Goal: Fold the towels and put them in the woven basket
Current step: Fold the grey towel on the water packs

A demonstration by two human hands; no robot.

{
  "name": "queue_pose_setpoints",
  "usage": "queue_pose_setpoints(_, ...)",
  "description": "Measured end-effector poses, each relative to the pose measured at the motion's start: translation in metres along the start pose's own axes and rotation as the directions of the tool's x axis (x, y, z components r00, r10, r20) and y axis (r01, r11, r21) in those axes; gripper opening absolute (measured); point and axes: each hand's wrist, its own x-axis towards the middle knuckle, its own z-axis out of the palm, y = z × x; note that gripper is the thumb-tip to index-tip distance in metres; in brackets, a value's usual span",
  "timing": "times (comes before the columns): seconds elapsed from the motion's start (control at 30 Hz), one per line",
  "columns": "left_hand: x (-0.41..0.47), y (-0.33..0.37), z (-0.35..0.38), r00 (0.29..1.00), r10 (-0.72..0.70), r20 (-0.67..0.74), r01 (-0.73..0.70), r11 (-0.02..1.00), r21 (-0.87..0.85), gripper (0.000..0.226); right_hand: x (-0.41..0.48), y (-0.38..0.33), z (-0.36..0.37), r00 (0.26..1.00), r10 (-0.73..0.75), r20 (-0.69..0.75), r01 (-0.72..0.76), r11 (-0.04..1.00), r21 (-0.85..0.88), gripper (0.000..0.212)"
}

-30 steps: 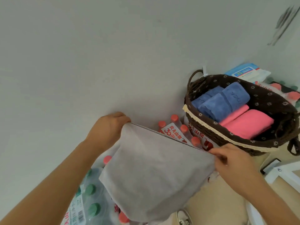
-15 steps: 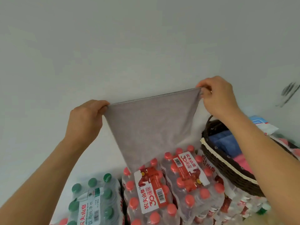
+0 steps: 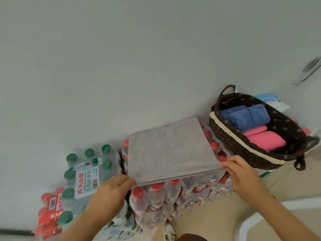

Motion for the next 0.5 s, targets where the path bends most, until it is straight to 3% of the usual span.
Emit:
queue_pose_setpoints(0.2,-0.012,0.0,0.009,0.976,-0.003,0.217,0.002,1.0,0.008,0.06,-0.016,0.013,0.008,0.936,0.002,0.351,0.098,0.959,-0.268,0.05)
queue_pose_setpoints(0.27,-0.015,0.001,0.01,0.948,0.009,0.318,-0.006,1.0,-0.012,0.046,-0.017,0.017,0.006,0.901,-0.022,0.434,0.155,0.949,-0.274,0.046)
queue_pose_setpoints(0.37,-0.015,0.01,0.004,0.9,0.038,0.435,0.013,0.993,-0.114,0.012,-0.012,0.018,-0.004,0.832,0.045,0.553,0.122,0.957,-0.262,0.027)
queue_pose_setpoints(0.5,-0.012,0.017,0.0,0.844,0.03,0.535,0.128,0.958,-0.255,0.012,-0.005,0.023,-0.014,0.829,0.107,0.549,0.031,0.971,-0.236,0.017)
